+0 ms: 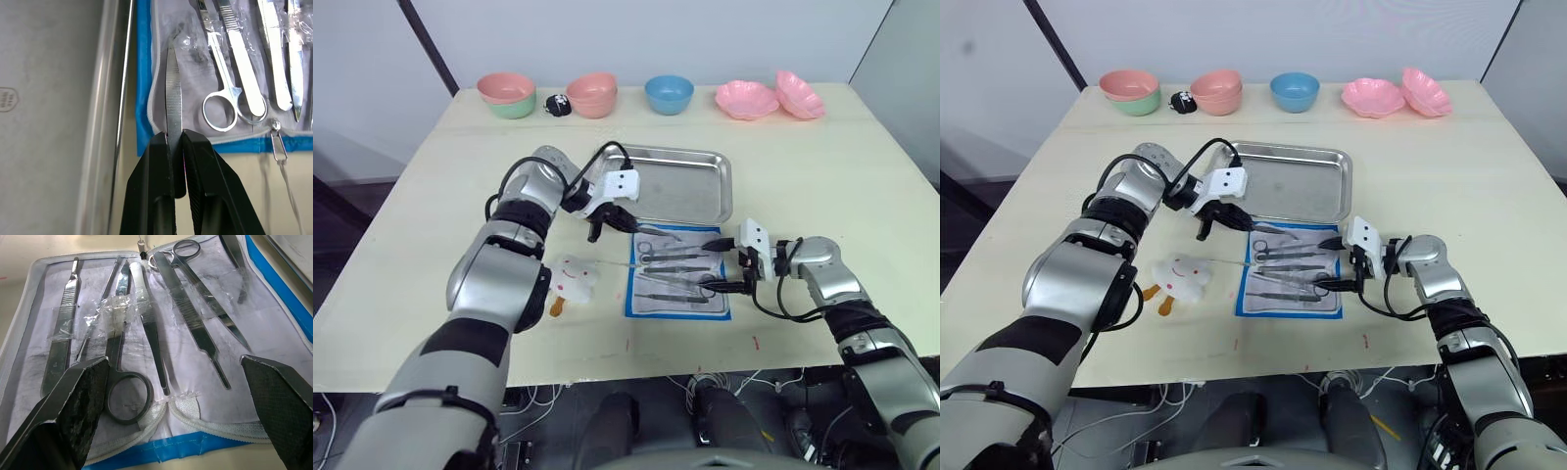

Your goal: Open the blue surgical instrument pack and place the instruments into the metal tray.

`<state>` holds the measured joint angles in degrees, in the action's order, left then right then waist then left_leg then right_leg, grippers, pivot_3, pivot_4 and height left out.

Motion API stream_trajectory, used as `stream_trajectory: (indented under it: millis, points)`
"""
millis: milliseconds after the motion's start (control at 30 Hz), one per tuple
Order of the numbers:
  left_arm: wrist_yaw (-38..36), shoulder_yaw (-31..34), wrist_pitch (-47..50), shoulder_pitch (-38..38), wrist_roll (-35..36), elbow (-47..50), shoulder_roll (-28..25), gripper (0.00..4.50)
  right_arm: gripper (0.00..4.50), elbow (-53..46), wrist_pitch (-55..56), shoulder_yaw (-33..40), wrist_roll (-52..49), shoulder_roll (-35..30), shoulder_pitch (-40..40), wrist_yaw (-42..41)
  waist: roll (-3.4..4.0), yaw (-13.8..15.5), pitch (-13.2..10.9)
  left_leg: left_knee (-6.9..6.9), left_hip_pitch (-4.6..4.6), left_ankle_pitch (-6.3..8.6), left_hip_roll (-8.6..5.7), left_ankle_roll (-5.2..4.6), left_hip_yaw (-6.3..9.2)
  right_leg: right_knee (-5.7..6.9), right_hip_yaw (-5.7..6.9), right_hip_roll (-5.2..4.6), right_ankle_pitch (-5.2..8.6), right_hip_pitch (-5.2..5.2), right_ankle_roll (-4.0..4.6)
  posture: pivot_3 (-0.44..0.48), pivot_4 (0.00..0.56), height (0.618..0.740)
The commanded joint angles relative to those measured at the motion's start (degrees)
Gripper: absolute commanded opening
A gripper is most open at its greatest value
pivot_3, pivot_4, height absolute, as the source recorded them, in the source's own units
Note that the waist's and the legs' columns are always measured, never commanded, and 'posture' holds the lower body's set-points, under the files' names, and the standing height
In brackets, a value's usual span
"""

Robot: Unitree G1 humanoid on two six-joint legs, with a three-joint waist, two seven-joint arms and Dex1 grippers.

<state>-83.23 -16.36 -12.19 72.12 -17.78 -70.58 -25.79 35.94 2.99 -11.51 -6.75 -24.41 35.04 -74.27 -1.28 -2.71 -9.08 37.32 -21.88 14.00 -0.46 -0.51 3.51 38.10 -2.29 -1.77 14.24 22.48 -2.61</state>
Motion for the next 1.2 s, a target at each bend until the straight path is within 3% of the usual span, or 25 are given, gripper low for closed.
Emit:
stream_trajectory:
  millis: [33,433,633,900,1200]
  points:
    - [-1.2,0.6,0.3,2.2,1.0,2.9,-2.1,0.04,4.5,3.8,-1.7,-4.6,5.8,-0.1,-3.8,2.2,0.0,0.0,0.0,0.0,0.0,0.0,0.0,0.0,0.0,0.0,0.0,0.0,0.0,0.0,0.0,0.0,0.15,0.74]
    - [-6.5,0.5,0.7,1.0,1.5,8.2,-8.3,0.04,4.5,3.2,-1.8,-4.8,5.7,0.1,-4.4,2.8,0.0,0.0,0.0,-0.01,0.0,0.0,0.02,0.0,0.0,0.0,0.0,0.01,0.0,0.01,0.0,0.0,0.15,0.74]
    - [-8.3,4.8,5.9,-0.6,9.3,12.2,-9.7,0.04,4.5,3.0,-1.6,-4.8,5.8,0.2,-4.7,2.9,-0.02,0.0,0.0,-0.02,0.02,0.0,0.05,0.0,0.03,0.0,0.0,0.0,0.01,0.0,0.0,0.0,0.15,0.74]
    - [12.3,11.7,12.6,-4.4,14.0,16.1,-4.9,0.04,4.5,3.1,-1.5,-4.9,5.9,0.2,-4.7,3.1,-0.04,0.0,0.0,-0.01,0.04,0.0,0.07,0.0,0.22,0.01,-0.02,-0.01,0.0,0.0,0.01,0.0,0.15,0.74]
    - [42.9,14.3,32.9,-7.9,12.6,23.8,5.5,0.04,4.5,3.1,-1.2,-5.0,6.1,0.5,-4.6,3.3,-0.07,0.1,0.1,-0.02,0.06,0.0,0.06,0.0,0.26,0.02,-0.04,-0.02,-0.01,-0.01,0.01,0.0,0.15,0.74]
